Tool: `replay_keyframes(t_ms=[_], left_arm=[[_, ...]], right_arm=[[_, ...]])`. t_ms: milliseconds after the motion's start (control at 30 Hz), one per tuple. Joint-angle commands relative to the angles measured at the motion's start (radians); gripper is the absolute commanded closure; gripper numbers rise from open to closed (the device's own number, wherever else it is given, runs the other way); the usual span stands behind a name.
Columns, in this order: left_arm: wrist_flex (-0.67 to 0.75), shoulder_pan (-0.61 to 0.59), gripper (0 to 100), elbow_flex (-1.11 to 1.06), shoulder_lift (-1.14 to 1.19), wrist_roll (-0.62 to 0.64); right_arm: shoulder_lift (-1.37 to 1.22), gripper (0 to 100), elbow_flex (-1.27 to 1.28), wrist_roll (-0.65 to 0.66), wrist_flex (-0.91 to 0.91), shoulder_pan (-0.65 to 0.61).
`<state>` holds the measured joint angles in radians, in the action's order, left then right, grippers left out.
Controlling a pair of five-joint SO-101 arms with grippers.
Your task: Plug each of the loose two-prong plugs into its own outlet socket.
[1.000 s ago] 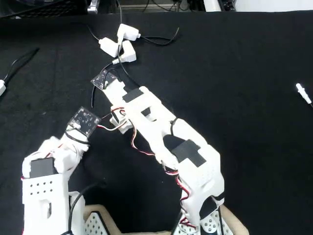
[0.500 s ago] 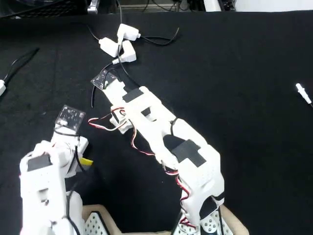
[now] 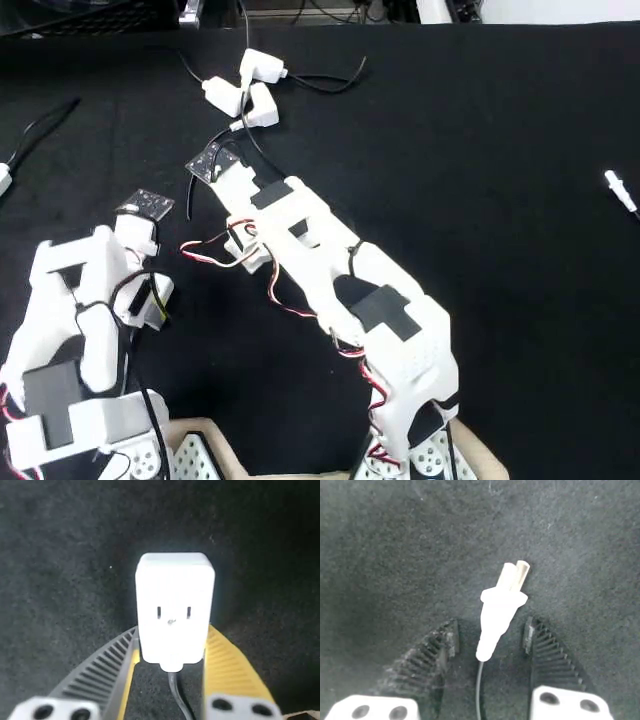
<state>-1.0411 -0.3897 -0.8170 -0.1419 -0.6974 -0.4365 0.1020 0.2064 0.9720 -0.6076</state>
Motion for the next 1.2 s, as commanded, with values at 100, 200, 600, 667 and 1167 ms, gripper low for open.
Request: replay_keyframes(t_ms=[100,200,600,667,1167], left_arm=[[-0.008,0.084,94,0.05,0.009,-0.003],[-0.008,0.147,97,0.05,0.008,-0.003],[-0.201,0.208,97,0.209,-0.377,0.038],[-0.219,0.214,97,0.209,-0.486,0.037],[-0.083,-0.145,97,0.162,-0.885,0.035]], right_arm=[[0.03,75.9,0.002,0.003,-0.008,0.02],[0.03,75.9,0.002,0.003,-0.008,0.02],[0.03,75.8,-0.001,-0.003,-0.008,0.023],[0.031,75.8,-0.001,-0.005,-0.008,0.025],[0.031,75.8,0.001,-0.006,-0.006,0.026]])
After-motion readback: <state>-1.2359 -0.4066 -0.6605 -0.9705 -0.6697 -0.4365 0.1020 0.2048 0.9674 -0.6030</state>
